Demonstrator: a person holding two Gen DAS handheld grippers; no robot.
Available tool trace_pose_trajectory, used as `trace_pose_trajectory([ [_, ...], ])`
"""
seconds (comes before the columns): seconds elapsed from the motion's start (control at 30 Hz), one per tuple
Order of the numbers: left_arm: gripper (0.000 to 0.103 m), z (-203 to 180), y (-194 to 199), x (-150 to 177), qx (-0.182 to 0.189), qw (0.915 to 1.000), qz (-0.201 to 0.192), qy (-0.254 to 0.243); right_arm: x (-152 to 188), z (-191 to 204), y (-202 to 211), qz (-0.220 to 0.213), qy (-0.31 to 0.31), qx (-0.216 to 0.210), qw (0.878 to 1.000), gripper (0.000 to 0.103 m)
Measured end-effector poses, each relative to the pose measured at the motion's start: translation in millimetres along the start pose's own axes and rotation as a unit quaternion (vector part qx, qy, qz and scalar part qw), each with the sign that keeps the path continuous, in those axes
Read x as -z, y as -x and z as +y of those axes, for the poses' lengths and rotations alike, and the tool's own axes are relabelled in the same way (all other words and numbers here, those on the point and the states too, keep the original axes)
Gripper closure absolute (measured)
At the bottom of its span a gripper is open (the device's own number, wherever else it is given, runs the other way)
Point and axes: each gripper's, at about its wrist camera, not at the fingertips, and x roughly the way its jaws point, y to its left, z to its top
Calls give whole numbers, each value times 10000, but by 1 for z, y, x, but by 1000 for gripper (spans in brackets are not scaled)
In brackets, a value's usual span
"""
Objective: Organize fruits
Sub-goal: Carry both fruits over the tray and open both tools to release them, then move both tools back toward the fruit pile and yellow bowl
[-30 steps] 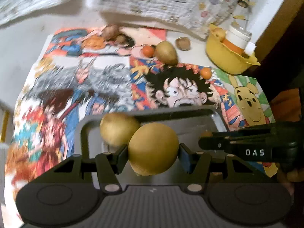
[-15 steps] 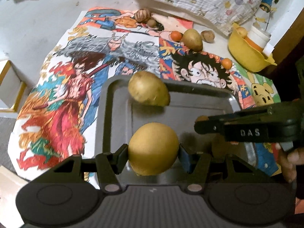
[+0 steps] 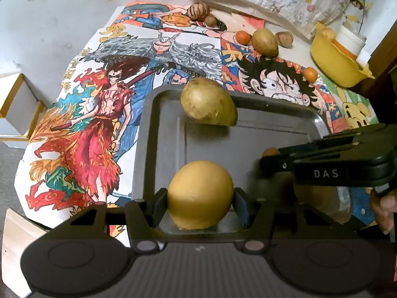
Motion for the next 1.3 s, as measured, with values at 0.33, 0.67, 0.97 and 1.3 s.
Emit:
trace_pose_trajectory([
  [0.33, 41, 4, 1, -3, 111, 9998, 66, 142, 5, -1, 7, -108, 166, 85, 9998, 60],
  [0.67, 17, 5, 28, 0, 125, 9999, -88, -40, 29, -4, 43, -442, 341, 198, 9982, 31],
  [0.97, 3, -3, 41, 11, 61, 9982, 144, -573, 52, 5, 69, -506, 443, 132, 9976, 8],
  [1.3, 1, -15, 41, 25, -43, 9931, 538, -1040, 70, -2, 80, -299, 181, 354, 9988, 1],
])
